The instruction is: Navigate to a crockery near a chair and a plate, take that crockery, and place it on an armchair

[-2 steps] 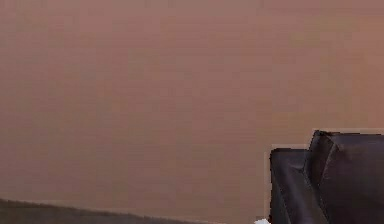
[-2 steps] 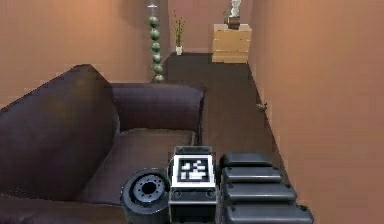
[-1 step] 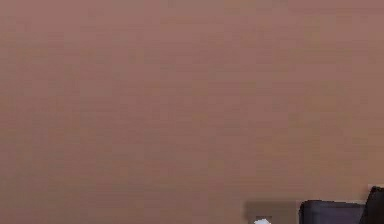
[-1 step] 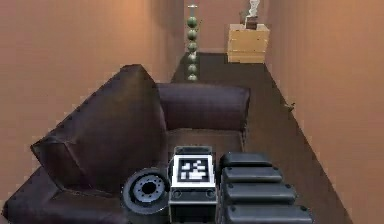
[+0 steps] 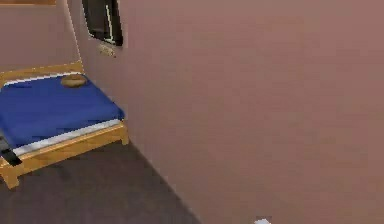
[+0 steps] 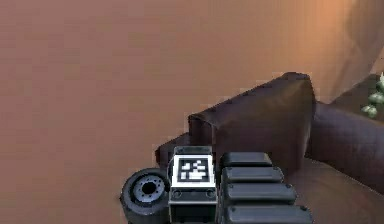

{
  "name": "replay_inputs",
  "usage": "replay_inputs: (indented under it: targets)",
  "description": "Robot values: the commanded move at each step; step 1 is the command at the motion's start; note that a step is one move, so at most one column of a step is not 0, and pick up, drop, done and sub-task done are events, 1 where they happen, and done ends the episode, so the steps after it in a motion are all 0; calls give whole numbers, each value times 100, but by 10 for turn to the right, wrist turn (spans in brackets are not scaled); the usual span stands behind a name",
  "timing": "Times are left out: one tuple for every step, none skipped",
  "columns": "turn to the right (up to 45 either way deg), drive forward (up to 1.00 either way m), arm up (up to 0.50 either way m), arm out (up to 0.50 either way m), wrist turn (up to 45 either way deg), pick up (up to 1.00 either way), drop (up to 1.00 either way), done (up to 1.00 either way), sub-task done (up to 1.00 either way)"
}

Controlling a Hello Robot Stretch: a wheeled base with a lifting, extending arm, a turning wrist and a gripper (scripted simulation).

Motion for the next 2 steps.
replay_inputs:
  targets:
    - [-450, 0, 0, 0, 0, 0, 0, 0, 0]
    - [-450, 0, 0, 0, 0, 0, 0, 0, 0]
